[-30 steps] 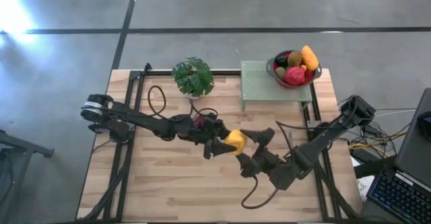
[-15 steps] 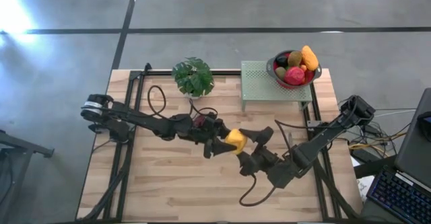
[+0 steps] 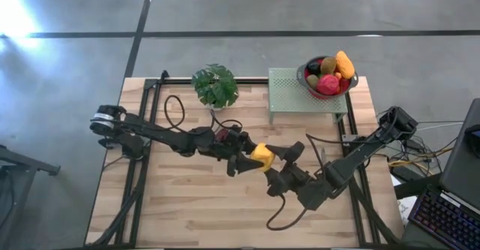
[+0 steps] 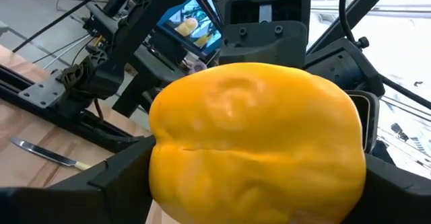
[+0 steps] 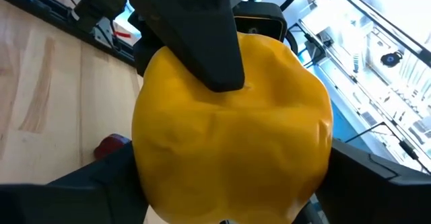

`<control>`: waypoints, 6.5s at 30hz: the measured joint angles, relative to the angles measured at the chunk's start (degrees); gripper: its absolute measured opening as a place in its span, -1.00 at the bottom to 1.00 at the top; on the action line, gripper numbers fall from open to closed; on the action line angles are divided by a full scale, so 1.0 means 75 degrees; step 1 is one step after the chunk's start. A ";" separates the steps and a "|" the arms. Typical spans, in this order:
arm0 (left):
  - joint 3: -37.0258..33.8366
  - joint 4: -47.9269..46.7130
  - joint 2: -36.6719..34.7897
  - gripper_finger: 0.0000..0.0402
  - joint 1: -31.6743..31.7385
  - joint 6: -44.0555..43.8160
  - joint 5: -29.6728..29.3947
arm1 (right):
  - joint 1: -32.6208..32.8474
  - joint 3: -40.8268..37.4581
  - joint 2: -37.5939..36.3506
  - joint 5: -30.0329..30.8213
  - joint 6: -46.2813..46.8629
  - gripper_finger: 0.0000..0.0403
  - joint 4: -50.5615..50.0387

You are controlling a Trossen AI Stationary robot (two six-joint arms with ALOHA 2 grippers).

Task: Pick & Place Fruit
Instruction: Put the yellow bell pepper into the red strainer bowl on the shelf, then put the dark red apple into the red strainer bowl on the shelf

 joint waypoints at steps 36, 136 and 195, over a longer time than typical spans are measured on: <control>-0.0048 -0.1096 0.0000 0.98 -0.0111 0.1282 0.0038 | -0.1082 0.0166 -0.1898 0.1296 -0.0828 0.60 -0.0473; -0.0068 -0.1087 0.0000 0.99 -0.0189 0.1247 0.0256 | -0.8037 -0.1571 -0.4605 -0.1757 1.0498 0.70 -0.9815; -0.0068 -0.2962 -0.0164 0.99 -0.0131 0.2855 -0.0251 | -0.7619 0.0638 -0.4602 -0.5308 0.5874 0.91 -0.7335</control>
